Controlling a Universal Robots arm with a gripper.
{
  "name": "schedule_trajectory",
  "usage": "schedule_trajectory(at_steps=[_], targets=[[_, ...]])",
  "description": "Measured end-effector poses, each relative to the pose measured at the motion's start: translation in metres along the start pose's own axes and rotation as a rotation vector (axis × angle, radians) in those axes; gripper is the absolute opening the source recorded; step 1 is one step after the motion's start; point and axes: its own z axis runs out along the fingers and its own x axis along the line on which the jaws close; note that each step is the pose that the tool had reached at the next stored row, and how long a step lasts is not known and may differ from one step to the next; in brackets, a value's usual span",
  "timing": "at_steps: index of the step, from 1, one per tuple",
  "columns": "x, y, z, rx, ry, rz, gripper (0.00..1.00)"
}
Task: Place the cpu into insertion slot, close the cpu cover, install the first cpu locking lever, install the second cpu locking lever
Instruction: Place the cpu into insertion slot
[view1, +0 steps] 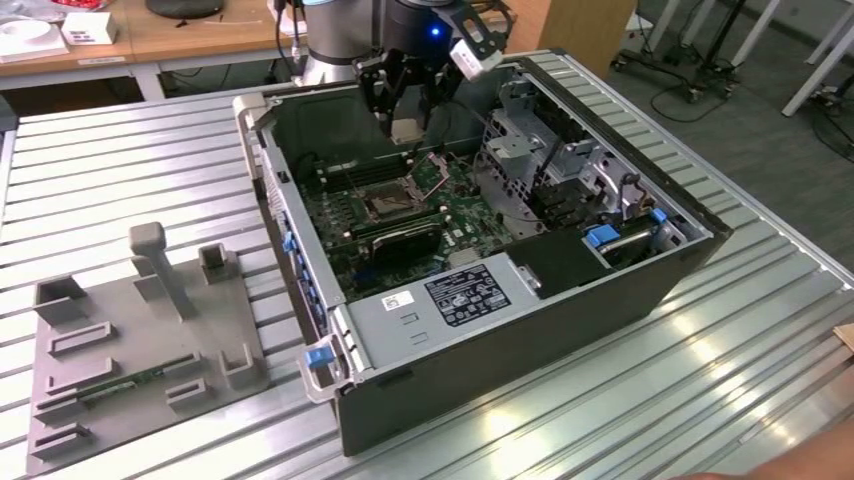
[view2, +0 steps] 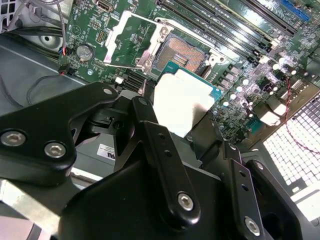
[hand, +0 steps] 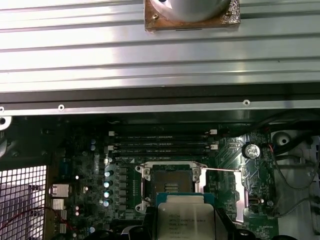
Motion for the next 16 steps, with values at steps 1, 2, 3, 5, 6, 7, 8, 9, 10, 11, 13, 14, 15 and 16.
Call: schedule_trajectory(at_steps=[1,2,3,5,6,7,8,9,10,11,13,14,15,16], targets=[[0.0,0.0,0.0001,-0.0001,0.0,0.0,0.54],[0.0,0.0,0.0001,-0.0001,0.0,0.0,0.54],[0.0,0.0,0.0002,-0.0001,-0.0001,0.0,0.54],[0.0001,0.0,0.0009,-0.0004,-0.0008,0.0,0.54],[0.0002,-0.0001,0.0012,-0.0003,-0.0011,0.0,0.54],[0.0003,-0.0002,0.0016,-0.0001,-0.0016,0.0,0.54],[0.0004,-0.0002,0.0021,-0.0002,-0.0022,0.0,0.54],[0.0005,-0.0003,0.0026,-0.0002,-0.0027,0.0,0.54],[0.0006,-0.0003,0.003,-0.0001,-0.0032,0.0,0.54],[0.0006,-0.0003,0.0035,-0.0001,-0.0036,0.0,0.54],[0.0007,-0.0004,0.0041,0.0,-0.0043,0.0,0.54],[0.0007,-0.0004,0.0041,0.0,-0.0043,0.0,0.54],[0.0007,-0.0005,0.0041,0.0001,-0.0044,0.0,0.54],[0.0007,-0.0005,0.0042,-0.0001,-0.0044,0.0,0.54]])
